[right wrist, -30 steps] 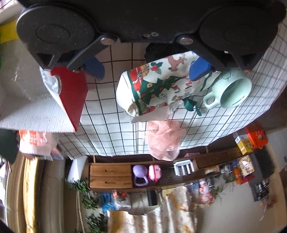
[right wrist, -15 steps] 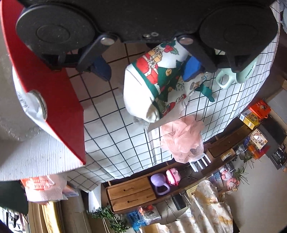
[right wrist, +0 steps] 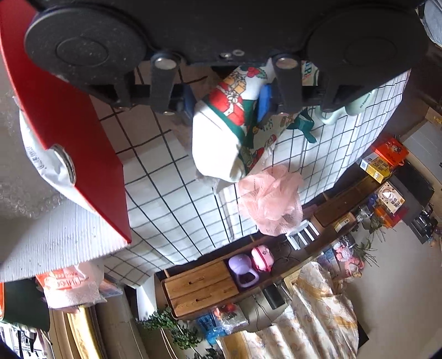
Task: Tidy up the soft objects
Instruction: 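Grasp the Christmas-print tote bag with the right tool while the left tool grasps the clear plastic bag, then carry the tote bag and plastic bag over the red box with both tools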
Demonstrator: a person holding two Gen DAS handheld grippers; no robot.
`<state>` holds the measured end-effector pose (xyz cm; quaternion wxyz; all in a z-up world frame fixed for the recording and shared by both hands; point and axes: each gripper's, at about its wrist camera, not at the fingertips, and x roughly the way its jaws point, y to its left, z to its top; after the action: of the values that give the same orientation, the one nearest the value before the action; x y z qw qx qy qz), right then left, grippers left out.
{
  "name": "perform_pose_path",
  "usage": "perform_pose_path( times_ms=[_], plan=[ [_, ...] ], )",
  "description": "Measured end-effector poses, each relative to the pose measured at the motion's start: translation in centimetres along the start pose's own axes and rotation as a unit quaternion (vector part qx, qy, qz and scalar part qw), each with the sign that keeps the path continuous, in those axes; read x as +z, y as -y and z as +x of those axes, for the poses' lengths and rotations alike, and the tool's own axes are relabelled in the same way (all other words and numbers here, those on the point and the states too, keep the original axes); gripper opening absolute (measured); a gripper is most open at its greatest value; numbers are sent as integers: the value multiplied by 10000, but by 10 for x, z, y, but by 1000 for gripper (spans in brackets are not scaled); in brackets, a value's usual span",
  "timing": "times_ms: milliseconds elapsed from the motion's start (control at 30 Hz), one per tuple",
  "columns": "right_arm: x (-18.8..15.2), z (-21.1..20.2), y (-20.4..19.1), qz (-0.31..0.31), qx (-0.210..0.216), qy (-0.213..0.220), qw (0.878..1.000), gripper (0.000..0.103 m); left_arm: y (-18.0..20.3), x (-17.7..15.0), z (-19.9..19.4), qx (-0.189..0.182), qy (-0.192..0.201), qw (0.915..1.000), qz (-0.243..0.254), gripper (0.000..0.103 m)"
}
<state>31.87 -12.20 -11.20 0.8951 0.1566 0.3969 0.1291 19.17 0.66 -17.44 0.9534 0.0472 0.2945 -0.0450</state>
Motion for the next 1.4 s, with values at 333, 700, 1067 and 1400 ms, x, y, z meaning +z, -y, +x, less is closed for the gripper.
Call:
perform_pose_path(
  times_ms=[333,700,1067,1400],
  plan=[
    [4,-35,-6,373,663,346,9965,21,-2,2,-14,46,15,9999,-151,34],
    [12,-87,-15,383,1122,737,9902,15,4,5,-43,33,12,9997,-236,33],
    [36,-149,9,544,1303,1397,9801,14,11,20,-77,-24,200,9994,-288,32],
    [70,-205,35,379,1143,2074,9708,14,14,54,-103,-2,449,9984,-342,31]
  ],
)
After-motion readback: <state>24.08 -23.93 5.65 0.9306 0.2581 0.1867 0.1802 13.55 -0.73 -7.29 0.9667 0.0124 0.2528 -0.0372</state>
